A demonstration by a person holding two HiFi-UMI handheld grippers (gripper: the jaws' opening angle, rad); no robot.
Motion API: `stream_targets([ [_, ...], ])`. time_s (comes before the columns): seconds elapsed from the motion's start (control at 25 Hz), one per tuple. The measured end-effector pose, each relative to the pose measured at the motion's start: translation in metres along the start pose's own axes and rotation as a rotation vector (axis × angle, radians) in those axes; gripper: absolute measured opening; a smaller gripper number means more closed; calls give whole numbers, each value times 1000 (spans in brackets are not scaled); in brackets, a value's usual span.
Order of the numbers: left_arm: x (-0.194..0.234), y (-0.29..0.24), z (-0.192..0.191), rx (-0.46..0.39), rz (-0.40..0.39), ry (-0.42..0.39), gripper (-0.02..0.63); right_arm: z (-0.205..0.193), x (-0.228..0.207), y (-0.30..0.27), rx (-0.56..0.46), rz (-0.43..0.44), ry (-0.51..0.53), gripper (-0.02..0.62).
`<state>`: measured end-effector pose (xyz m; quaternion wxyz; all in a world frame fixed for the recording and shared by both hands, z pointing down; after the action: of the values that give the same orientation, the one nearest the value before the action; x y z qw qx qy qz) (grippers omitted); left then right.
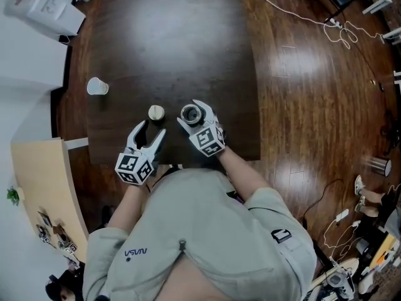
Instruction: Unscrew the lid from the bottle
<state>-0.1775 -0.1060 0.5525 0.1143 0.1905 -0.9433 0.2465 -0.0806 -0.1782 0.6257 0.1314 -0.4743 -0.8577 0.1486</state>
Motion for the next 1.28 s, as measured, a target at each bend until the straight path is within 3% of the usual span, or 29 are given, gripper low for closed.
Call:
stream_targets([
  [0.16,-6,0,10,-32,13,15,299,-5,3,3,39,43,-25,370],
  [0.36,-5,18,30,-95,48,39,285,-6,6,32,56,75,-50,380],
  [0.56,-7,55,44,-188,137,79,183,17,8,83,-25,79,-181,375],
  [0.6,-10,60,43,-204,152,79,147,24,7,93,-53,80,-204,324],
  [0.72,-23,67,44,-231,173,41,44,51,5,116,-121,86,-191,84],
  [0.8,-35,65,48,-227,179,-3,3,69,3,123,-147,94,-162,11],
  [1.04,-70,72,63,-269,155,-98,2,117,6,144,-214,95,-129,2],
  [1.28,-108,76,42,-282,108,-112,2,101,24,157,-153,113,-153,0],
])
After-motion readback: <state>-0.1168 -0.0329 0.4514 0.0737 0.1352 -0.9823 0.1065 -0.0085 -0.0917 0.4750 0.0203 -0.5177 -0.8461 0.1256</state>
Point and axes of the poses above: the fingertips, and each gripper's own axes: y backward along the fingers, x to its left, z out of its top, the point moved 2 cm from there along y, backward along the fingers, and after that the axes turned 2 degrees about y, right-handed, at the moved point
